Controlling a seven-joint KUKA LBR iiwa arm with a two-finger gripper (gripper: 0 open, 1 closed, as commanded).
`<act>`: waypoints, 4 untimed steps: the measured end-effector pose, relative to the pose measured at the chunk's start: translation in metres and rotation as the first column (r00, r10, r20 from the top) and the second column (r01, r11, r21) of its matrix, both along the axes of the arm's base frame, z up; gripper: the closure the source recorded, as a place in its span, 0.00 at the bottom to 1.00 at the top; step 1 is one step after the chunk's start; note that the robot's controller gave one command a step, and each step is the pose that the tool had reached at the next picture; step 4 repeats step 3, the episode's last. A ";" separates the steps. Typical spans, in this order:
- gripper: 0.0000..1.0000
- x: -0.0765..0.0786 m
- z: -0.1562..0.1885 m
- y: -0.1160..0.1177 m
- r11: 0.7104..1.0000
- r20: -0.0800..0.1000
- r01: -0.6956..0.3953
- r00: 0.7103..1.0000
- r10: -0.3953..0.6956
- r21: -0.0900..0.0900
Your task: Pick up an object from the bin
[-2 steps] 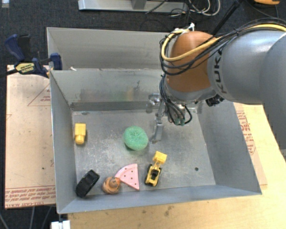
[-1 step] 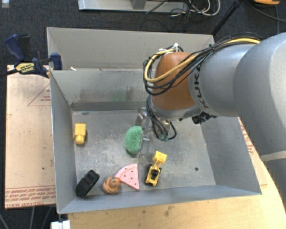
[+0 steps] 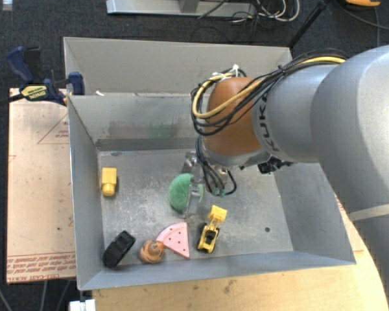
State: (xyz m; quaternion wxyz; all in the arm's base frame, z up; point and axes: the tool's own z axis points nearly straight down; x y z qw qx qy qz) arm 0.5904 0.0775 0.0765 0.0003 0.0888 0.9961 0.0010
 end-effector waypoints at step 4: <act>1.00 -0.002 0.135 -0.003 0.899 0.004 -0.439 0.899 0.439 -0.002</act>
Offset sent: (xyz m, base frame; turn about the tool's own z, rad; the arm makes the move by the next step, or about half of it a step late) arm 0.0000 0.0000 0.0000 0.0000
